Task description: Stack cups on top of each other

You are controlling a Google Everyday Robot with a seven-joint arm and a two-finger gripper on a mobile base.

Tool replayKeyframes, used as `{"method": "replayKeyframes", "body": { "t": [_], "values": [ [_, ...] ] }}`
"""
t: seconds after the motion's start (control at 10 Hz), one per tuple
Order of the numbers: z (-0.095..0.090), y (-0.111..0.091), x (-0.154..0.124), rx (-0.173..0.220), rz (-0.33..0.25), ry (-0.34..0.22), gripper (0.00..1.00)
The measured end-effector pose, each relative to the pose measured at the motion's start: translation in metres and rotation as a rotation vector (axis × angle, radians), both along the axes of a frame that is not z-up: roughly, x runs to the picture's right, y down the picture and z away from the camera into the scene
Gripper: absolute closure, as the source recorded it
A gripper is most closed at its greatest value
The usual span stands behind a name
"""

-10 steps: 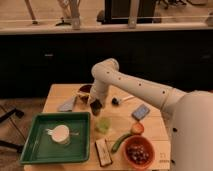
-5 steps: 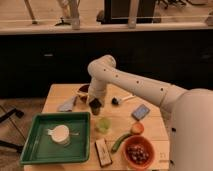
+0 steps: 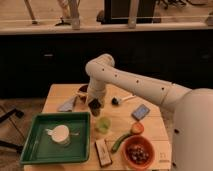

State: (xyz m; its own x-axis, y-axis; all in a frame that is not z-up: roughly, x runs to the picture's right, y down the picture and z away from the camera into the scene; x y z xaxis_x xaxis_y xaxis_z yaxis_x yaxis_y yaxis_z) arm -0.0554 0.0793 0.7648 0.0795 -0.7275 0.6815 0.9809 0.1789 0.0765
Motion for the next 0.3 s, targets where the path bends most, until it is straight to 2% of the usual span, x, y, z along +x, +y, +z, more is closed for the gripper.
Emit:
{"method": "replayKeyframes", "body": {
  "t": [0.3],
  "values": [
    [-0.0127,0.0047,0.0030,0.003,0.004,0.014,1.00]
  ]
}}
